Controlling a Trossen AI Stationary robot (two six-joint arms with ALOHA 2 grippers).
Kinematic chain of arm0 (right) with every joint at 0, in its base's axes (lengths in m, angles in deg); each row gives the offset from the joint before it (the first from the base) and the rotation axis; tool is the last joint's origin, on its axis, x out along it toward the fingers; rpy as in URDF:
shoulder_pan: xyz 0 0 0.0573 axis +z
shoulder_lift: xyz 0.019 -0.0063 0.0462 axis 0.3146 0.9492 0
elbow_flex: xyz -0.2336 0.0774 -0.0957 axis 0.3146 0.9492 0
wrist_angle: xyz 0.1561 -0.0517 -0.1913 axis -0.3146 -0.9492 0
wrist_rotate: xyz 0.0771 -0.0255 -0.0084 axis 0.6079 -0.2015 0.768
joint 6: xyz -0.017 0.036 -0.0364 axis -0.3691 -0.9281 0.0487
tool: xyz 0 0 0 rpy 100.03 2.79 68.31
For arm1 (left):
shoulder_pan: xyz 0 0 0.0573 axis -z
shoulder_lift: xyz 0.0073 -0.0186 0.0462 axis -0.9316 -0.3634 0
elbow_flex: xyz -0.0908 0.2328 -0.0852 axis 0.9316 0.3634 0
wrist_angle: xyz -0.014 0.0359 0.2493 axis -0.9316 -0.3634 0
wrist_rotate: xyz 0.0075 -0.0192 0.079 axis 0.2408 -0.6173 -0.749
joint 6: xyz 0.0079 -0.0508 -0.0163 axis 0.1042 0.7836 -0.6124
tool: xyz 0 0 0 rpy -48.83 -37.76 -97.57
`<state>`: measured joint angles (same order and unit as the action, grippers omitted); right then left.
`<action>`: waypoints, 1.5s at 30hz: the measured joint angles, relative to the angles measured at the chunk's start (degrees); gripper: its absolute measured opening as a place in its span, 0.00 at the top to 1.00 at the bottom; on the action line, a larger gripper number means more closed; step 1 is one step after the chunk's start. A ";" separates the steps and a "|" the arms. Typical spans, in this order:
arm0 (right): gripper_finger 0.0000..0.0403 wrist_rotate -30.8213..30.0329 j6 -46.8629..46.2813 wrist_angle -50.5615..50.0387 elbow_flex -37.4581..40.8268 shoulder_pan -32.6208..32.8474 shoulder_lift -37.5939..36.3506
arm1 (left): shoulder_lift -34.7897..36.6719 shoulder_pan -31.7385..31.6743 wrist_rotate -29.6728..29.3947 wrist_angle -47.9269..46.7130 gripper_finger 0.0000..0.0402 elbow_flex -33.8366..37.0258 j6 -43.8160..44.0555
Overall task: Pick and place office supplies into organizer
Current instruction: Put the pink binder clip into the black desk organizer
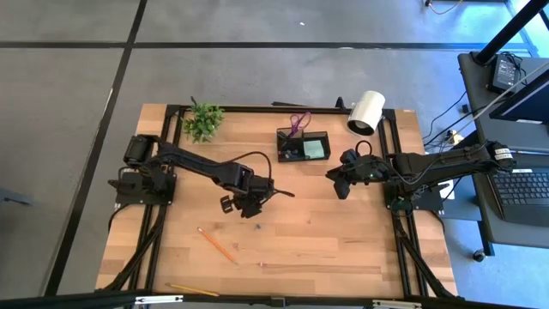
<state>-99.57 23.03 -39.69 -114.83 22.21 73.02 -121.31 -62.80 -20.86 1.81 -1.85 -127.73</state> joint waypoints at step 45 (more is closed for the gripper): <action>0.81 0.00 0.46 -2.82 0.00 0.00 0.00 | -8.88 -1.73 0.77 -1.61 0.76 -0.33 -5.12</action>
<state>-99.57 23.49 -42.51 -114.83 22.21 73.02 -130.19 -64.53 -20.10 0.20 -2.18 -132.86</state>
